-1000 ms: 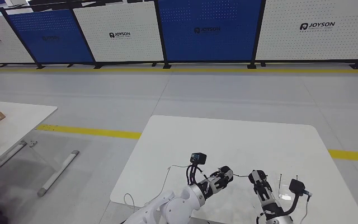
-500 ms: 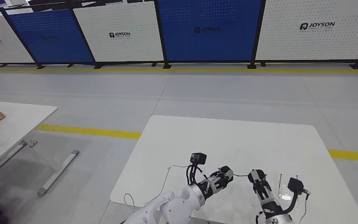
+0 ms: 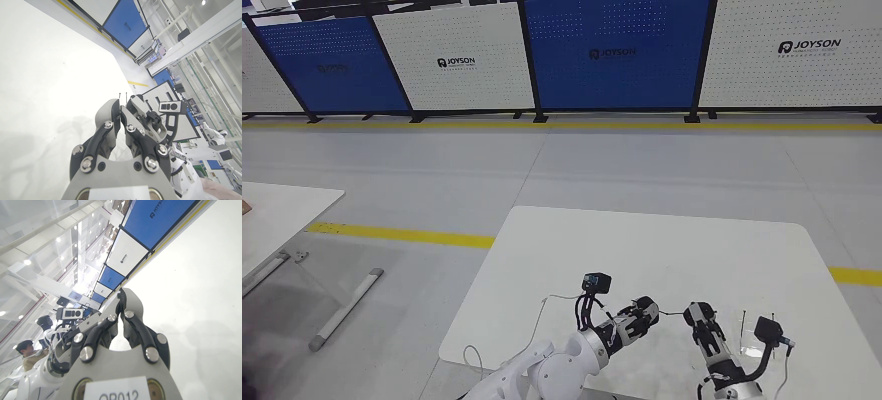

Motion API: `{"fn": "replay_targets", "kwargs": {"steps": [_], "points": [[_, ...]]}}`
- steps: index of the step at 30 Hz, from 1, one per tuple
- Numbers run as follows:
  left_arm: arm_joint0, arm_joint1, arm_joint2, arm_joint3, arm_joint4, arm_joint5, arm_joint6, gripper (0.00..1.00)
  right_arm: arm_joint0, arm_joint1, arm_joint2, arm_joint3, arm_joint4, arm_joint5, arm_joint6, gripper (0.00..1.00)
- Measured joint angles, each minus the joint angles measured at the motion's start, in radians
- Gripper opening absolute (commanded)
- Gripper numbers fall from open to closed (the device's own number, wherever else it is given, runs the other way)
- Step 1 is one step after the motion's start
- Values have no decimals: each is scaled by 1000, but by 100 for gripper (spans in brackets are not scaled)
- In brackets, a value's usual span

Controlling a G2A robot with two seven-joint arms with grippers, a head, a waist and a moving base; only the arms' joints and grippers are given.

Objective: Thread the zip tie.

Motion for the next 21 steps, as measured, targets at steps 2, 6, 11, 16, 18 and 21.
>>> {"fn": "replay_targets", "kwargs": {"steps": [2,6,11,16,18,21], "points": [[0,0,0,0,0,0,0,0,-3,-1,1,-1,-1,-3,-3,0],[0,0,0,0,0,0,0,0,-9,-3,8,-2,-2,-6,-5,0],[0,0,0,0,0,0,0,0,-16,-5,15,-3,1,-12,-9,0],[0,0,0,0,0,0,0,0,-19,-7,20,-3,1,-14,-5,0],[0,0,0,0,0,0,0,0,-19,-9,20,-2,-1,-15,-3,0],[0,0,0,0,0,0,0,0,-18,-10,19,-1,-4,-15,0,0]]}}
